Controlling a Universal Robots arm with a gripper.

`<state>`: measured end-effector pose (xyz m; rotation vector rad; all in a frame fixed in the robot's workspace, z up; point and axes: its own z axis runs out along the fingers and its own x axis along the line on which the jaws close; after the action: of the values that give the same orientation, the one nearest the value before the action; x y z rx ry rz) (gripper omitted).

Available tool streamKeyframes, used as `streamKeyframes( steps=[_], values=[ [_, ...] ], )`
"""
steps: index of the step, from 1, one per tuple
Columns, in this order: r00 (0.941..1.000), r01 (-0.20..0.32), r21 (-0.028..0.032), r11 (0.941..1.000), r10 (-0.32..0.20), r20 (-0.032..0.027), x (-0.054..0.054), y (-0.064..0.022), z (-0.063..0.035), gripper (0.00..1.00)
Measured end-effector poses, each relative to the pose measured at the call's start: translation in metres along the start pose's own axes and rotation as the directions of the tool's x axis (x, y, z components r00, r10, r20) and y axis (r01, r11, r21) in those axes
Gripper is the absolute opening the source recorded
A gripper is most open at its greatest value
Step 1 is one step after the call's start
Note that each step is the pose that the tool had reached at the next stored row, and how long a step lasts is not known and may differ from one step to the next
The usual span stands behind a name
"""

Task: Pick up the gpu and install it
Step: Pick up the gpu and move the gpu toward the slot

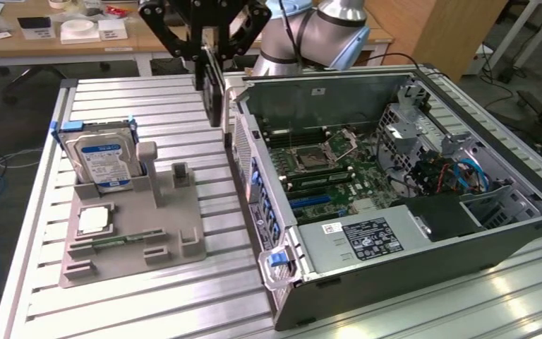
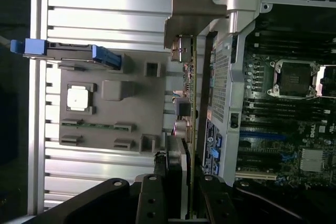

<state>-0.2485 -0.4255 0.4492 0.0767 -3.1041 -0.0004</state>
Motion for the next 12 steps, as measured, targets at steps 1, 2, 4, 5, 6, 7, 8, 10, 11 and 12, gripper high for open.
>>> streamKeyframes(
  steps=[1, 2, 4, 5, 6, 7, 8, 10, 11, 12],
  values=[
    [1.0, 0.0, 0.0, 1.0, 0.0, 0.0, -0.002, -0.0001, 0.0001, 0.28],
    [1.0, 0.0, 0.0, 1.0, 0.0, 0.0, -0.005, -0.0002, 0.0003, 0.28],
    [1.0, 0.0, 0.0001, 1.0, 0.0, -0.0001, -0.03, -0.0013, 0.0032, 0.28],
    [1.0, 0.001, 0.0001, 1.0, -0.001, 0.0, -0.043, -0.0019, 0.0052, 0.28],
    [1.0, 0.002, 0.0001, 1.0, -0.002, -0.0001, -0.051, -0.0022, 0.0061, 0.28],
    [1.0, 0.002, 0.0001, 1.0, -0.002, 0.0, -0.054, -0.0024, 0.0065, 0.28],
    [1.0, 0.002, 0.0, 1.0, -0.002, 0.0, -0.057, -0.0025, 0.0068, 0.28],
    [1.0, 0.003, 0.0001, 1.0, -0.003, -0.0001, -0.062, -0.0028, 0.0075, 0.28],
    [1.0, 0.003, 0.0, 1.0, -0.003, 0.0, -0.065, -0.0029, 0.0079, 0.28],
    [1.0, 0.003, 0.0, 1.0, -0.003, -0.0001, -0.068, -0.003, 0.0083, 0.28]
  ],
)
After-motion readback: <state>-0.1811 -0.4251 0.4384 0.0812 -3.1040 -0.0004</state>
